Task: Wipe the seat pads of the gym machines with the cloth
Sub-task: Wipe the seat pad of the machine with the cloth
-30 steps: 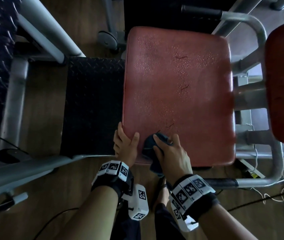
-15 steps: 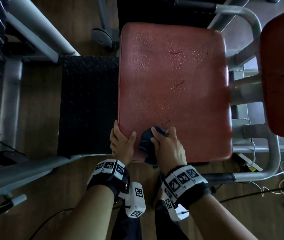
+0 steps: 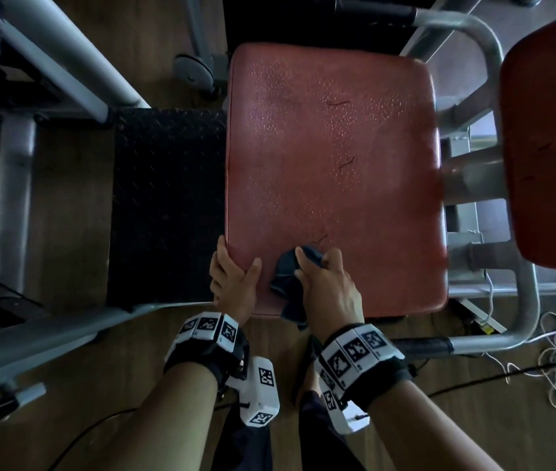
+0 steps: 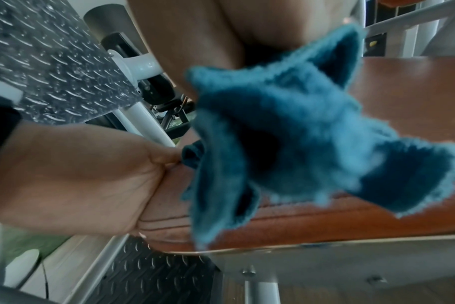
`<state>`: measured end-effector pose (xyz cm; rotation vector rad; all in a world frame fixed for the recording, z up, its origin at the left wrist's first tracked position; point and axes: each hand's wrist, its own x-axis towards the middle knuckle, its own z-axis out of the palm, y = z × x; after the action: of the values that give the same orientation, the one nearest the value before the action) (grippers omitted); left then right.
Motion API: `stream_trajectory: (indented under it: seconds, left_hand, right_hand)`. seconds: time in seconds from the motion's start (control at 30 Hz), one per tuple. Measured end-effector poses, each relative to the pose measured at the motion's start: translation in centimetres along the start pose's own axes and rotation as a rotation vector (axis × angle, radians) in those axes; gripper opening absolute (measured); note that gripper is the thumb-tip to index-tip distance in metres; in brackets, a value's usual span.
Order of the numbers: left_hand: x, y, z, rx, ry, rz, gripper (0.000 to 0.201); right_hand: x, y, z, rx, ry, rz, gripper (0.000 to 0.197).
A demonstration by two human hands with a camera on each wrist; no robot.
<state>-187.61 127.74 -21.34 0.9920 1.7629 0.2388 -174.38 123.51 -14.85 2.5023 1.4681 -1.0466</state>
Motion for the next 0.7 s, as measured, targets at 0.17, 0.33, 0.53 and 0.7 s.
stream_trajectory:
  seconds: [0.17, 0.33, 0.53, 0.7]
  left_hand:
    - [0.1, 0.0, -0.1, 0.005, -0.007, -0.002, 0.08]
    - [0.1, 0.0, 0.0, 0.01, -0.004, 0.0, 0.079]
    - [0.0, 0.1, -0.1, -0.006, -0.007, -0.001, 0.08]
    - [0.0, 0.0, -0.1, -0.008, -0.003, 0.011, 0.079]
  right_hand:
    - [0.2, 0.0, -0.3, -0.006, -0.002, 0.026, 0.041]
    - [2.2, 0.2, -1.3, -0.033, 0.019, 0.047, 0.041]
    - [0.0, 0.7, -0.9, -0.045, 0.003, 0.063, 0.043]
    - [1.8, 0.6, -1.5, -0.057, 0.026, 0.071, 0.042]
